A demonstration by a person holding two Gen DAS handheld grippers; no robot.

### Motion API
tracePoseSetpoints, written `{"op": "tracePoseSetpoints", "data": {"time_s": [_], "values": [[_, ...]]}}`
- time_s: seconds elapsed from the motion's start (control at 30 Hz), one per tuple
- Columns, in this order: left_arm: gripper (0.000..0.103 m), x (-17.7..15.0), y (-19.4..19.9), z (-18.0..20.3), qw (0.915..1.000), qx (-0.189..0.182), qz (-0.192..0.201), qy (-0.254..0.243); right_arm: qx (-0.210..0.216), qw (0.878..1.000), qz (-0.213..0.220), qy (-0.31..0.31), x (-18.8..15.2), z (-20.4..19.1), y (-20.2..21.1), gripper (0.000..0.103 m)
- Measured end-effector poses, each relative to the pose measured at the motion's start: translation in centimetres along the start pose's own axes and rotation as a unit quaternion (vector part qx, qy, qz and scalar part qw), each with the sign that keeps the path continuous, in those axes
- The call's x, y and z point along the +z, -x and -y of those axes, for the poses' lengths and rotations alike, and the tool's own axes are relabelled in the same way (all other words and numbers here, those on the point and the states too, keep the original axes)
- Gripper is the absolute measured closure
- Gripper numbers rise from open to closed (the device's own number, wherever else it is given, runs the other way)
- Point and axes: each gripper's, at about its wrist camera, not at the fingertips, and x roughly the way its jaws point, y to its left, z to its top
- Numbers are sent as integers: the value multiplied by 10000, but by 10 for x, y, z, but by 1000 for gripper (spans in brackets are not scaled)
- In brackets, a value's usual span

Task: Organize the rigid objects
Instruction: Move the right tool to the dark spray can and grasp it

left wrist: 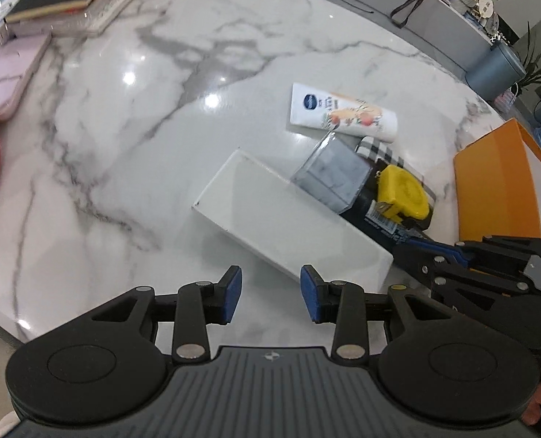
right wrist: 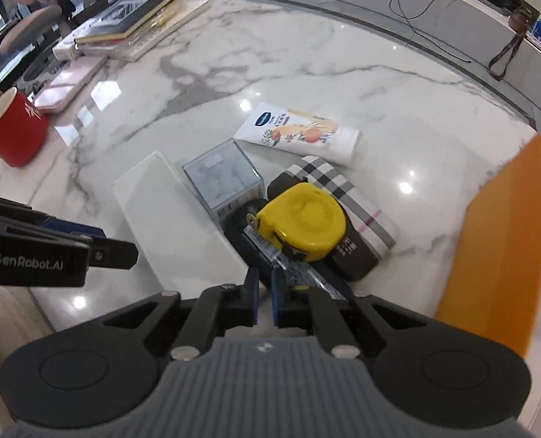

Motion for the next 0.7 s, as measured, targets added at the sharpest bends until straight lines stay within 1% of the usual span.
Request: {"op": "tracePoseSetpoints", "data": {"time_s": [0.1, 0.13, 0.2, 0.33, 0.37, 0.43, 0.53, 0.6, 0.7], "values": [[59, 2, -7, -5, 9999, -92, -121, 0, -53, 9999, 5, 120, 3, -2, -7, 103], [59, 2, -9, -7, 9998, -122, -139, 10, -38, 9999, 12, 161, 4, -3, -9, 103], [60, 4, -10, -9, 9998, -154, -125, 28, -59, 9996, 32, 281, 6, -8, -10, 103], [60, 8, -7, -14, 9997, -190, -68, 130, -232, 9980, 27, 592, 9, -20, -12, 103], [60, 9, -6, -16, 9997, -175, -54, 153, -181, 9982, 3, 579, 9, -20, -13, 103], [59, 10, -5, -18, 9997, -151, -43, 178, 59, 9990, -81, 427, 8, -18, -12, 103], [50, 9, -5, -22, 9996, -120, -72, 249, 361, 9989, -207, 218, 6, -19, -12, 103], [40, 8, -4, -25, 9994, -78, -78, 321, 590, 9976, -330, 134, 3, -23, -14, 103], [33, 7, -4, -25, 9992, -19, -53, 404, 1050, 9928, -582, 24, -4, -30, -18, 103]]}}
